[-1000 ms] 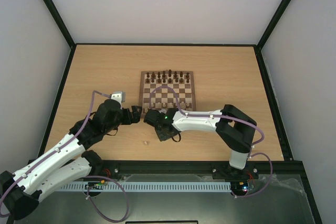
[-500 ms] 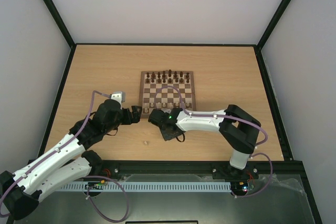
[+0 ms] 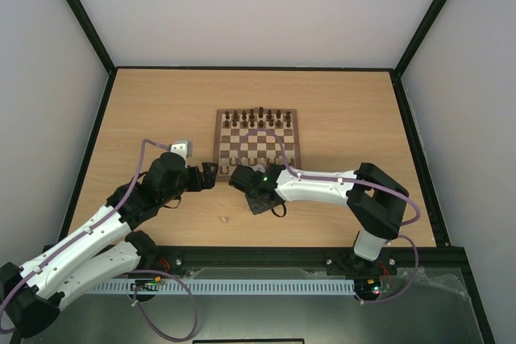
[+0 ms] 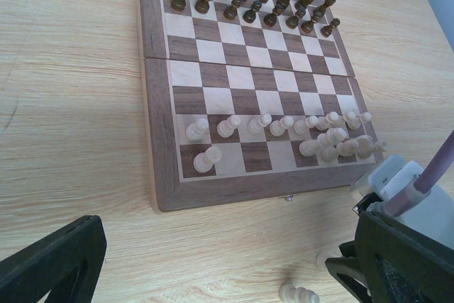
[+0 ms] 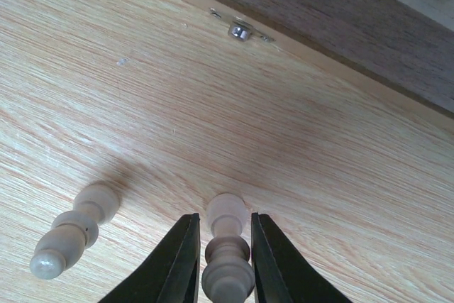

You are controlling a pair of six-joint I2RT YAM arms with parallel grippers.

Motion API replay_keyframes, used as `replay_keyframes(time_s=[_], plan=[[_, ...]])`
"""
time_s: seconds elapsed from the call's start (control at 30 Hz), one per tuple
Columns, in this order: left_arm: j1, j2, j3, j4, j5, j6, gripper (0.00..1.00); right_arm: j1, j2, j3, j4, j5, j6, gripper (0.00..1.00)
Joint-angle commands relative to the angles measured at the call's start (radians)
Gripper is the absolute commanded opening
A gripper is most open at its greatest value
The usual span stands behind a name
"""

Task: Set up the chess pieces on the board
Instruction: Pick up the chess piece at the center of the board.

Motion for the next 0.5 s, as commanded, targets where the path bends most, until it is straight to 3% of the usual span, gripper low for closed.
replay_keyframes(time_s=[0.0, 0.13, 0.47], plan=[[0.006, -0.001, 0.014, 0.004, 0.002, 0.006, 0.99, -0.004, 0.004, -0.005, -0.051, 0.000, -0.009, 0.20], [0.006, 0.003, 0.015, 0.006, 0.002, 0.006, 0.99, -0.004, 0.005, 0.001, -0.052, -0.003, -0.010, 0.06], [0.006, -0.011, 0.023, 0.001, -0.002, 0.005, 0.99, -0.073, -0.017, 0.189, -0.127, -0.012, -0.137, 0.06]])
